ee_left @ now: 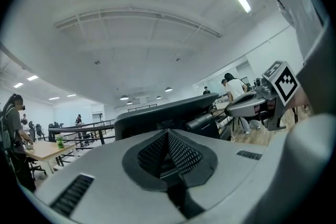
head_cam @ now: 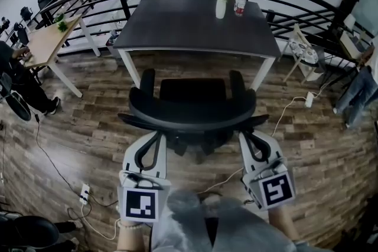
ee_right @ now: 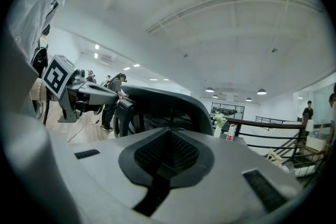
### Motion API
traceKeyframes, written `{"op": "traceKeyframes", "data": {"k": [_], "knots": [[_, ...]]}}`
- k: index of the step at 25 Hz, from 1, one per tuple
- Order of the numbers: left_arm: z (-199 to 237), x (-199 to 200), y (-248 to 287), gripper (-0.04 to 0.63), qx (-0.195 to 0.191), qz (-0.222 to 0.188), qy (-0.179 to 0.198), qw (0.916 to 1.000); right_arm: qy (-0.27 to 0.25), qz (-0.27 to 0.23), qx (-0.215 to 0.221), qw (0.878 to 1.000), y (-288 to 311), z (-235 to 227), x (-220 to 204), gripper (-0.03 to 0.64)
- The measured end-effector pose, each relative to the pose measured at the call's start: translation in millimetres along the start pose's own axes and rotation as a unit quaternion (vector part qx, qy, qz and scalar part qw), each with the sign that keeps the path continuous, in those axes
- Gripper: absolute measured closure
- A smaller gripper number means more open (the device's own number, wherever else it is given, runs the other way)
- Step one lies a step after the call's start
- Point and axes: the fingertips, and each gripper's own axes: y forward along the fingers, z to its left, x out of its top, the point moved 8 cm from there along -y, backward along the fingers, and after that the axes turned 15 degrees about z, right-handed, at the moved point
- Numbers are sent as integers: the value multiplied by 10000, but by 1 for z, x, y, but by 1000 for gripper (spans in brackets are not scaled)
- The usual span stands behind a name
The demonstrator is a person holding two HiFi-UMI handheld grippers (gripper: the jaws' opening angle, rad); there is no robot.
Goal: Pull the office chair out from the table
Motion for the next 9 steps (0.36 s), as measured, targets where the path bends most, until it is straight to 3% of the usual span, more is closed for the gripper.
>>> {"op": "traceKeyframes", "data": {"k": [9], "knots": [[1,6,5,583,-21,33,23,10000,-17,46,8,10000,2,-5,5,617]]}}
